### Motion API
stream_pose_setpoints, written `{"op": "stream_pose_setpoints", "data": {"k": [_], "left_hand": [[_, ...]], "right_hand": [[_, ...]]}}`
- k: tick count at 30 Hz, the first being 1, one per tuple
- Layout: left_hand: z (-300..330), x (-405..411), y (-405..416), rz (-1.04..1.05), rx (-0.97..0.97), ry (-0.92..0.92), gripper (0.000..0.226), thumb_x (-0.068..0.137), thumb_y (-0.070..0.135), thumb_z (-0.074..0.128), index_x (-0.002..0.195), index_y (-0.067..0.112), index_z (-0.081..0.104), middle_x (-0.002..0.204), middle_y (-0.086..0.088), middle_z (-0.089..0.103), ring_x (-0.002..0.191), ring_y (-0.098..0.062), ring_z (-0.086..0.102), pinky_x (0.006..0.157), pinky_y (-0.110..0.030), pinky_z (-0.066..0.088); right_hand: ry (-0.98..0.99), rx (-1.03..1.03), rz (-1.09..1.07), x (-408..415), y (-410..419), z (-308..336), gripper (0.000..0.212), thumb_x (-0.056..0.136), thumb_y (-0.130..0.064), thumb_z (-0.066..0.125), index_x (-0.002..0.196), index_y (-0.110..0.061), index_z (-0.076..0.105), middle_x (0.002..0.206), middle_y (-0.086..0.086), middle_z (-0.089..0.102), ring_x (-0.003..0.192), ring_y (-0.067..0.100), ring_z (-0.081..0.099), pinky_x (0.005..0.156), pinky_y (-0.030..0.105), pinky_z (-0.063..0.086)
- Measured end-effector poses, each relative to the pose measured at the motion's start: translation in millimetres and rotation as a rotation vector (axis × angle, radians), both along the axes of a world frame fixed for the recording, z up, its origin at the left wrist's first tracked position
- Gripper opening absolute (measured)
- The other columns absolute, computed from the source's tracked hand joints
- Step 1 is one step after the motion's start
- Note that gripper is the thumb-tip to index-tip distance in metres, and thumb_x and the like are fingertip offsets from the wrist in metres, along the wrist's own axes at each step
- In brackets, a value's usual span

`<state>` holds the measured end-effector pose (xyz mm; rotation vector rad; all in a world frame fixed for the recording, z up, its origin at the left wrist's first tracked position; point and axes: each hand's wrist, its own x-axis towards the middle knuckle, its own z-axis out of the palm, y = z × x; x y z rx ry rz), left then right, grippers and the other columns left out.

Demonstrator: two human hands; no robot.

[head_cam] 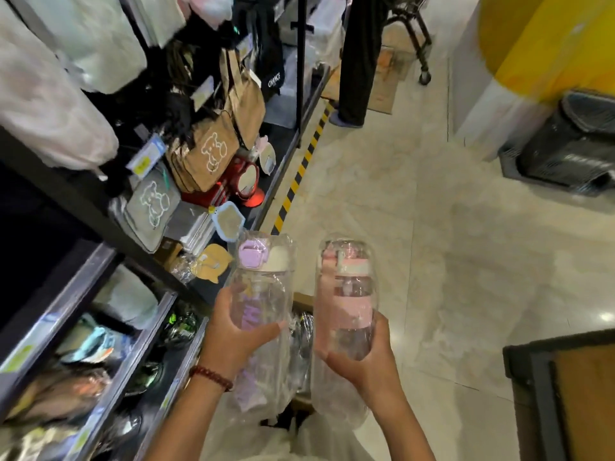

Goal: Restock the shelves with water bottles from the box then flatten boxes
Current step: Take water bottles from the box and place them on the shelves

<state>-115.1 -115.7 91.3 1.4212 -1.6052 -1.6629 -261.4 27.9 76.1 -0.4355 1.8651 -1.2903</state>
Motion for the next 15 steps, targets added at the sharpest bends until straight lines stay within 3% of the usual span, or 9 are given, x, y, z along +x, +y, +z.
{"op": "stream_pose_setpoints", "data": {"k": [3,5,7,10,15], "left_hand": [[18.7,4.3,5.0,0.096,-0.046,0.049,0.085,0.032,0.040,0.084,0.110,0.027,0.052,0.103,0.000,0.064,0.089,-0.010,0.065,0.065,-0.021,0.053],[27.8,9.5,7.9,0.153,-0.061,0.094,0.092,0.032,0.037,0.084,0.117,0.021,0.052,0.108,-0.001,0.065,0.098,-0.015,0.065,0.076,-0.029,0.055],[37.0,13.9,14.1,0.204,-0.110,0.106,0.097,0.036,0.035,0.087,0.123,0.017,0.048,0.112,0.002,0.062,0.102,-0.014,0.062,0.080,-0.026,0.052],[47.1,17.0,27.5,0.314,-0.153,0.109,0.083,0.053,0.015,0.092,0.122,0.021,0.046,0.112,0.004,0.060,0.102,-0.012,0.060,0.082,-0.029,0.052],[54.2,29.1,61.3,0.475,-0.185,0.131,0.070,0.062,0.006,0.085,0.116,0.028,0.045,0.107,0.012,0.059,0.095,0.000,0.059,0.075,-0.018,0.049]], "right_hand": [[0.054,-0.064,0.063,-8.6,-6.4,16.6,0.106,0.037,-0.041,0.087,0.127,-0.033,0.031,0.113,-0.020,0.052,0.106,0.000,0.054,0.078,0.018,0.045],[0.066,-0.102,0.095,-14.8,-9.6,26.4,0.106,0.039,-0.039,0.086,0.128,-0.034,0.028,0.111,-0.022,0.049,0.101,-0.003,0.053,0.077,0.018,0.045],[0.077,-0.138,0.127,-20.3,-9.3,35.4,0.104,0.041,-0.038,0.086,0.128,-0.034,0.028,0.110,-0.024,0.049,0.098,-0.005,0.054,0.074,0.014,0.045],[0.126,-0.165,0.186,-27.2,-5.3,41.5,0.103,0.040,-0.041,0.085,0.127,-0.035,0.030,0.112,-0.023,0.049,0.101,-0.004,0.053,0.073,0.012,0.044],[0.153,-0.187,0.311,-27.6,-3.9,36.8,0.102,0.045,-0.034,0.083,0.134,-0.024,0.032,0.117,-0.011,0.052,0.108,0.013,0.056,0.081,0.023,0.046]]}}
